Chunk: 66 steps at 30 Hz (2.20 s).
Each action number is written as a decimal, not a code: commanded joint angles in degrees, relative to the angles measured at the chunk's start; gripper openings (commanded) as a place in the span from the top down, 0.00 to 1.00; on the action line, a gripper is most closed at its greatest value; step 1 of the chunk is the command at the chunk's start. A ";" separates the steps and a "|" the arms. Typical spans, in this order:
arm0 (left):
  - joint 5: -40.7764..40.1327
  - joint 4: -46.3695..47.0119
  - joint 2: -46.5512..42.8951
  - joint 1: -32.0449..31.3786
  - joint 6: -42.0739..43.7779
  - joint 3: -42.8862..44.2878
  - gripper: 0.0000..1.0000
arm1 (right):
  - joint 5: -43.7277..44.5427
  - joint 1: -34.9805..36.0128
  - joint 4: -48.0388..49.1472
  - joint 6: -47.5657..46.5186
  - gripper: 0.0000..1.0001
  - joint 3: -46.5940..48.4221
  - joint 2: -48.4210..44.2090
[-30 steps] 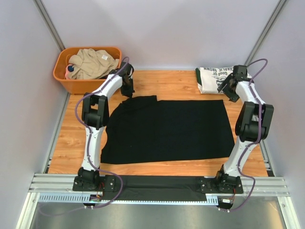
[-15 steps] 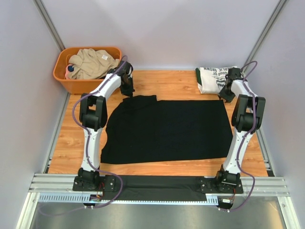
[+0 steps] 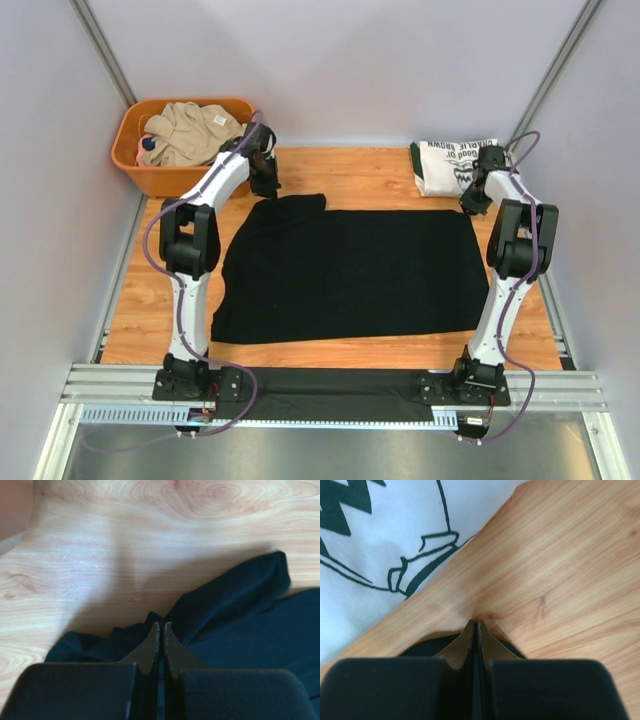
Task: Fold and stack the t-shirts
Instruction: Fold the tshirt
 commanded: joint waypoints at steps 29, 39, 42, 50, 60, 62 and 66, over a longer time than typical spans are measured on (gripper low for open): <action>-8.12 -1.44 -49.95 -6.96 -5.65 -46.43 1.00 | -4.67 -3.73 4.96 2.87 1.00 -34.61 -35.57; -7.51 -2.50 -64.61 -10.39 -11.71 -65.07 0.56 | -6.85 -8.04 2.42 4.80 0.81 -39.28 -39.17; -7.24 -3.73 -69.80 -10.40 -13.82 -68.16 0.39 | -10.01 -7.61 2.15 5.68 0.15 -40.86 -45.83; -10.40 2.41 -66.49 -11.89 -15.94 -68.25 0.41 | -9.59 6.01 2.67 5.59 0.12 -38.58 -48.07; -10.92 14.90 -44.10 -12.86 -17.26 -66.41 0.45 | -11.00 17.61 8.39 5.59 0.20 -45.60 -36.55; -11.81 15.25 -40.75 -12.86 -16.30 -63.70 0.46 | -11.52 18.58 8.82 6.03 0.20 -47.01 -35.75; -14.88 16.31 -30.29 -12.86 -14.36 -57.72 0.46 | -14.24 23.32 11.72 9.54 0.22 -52.55 -36.10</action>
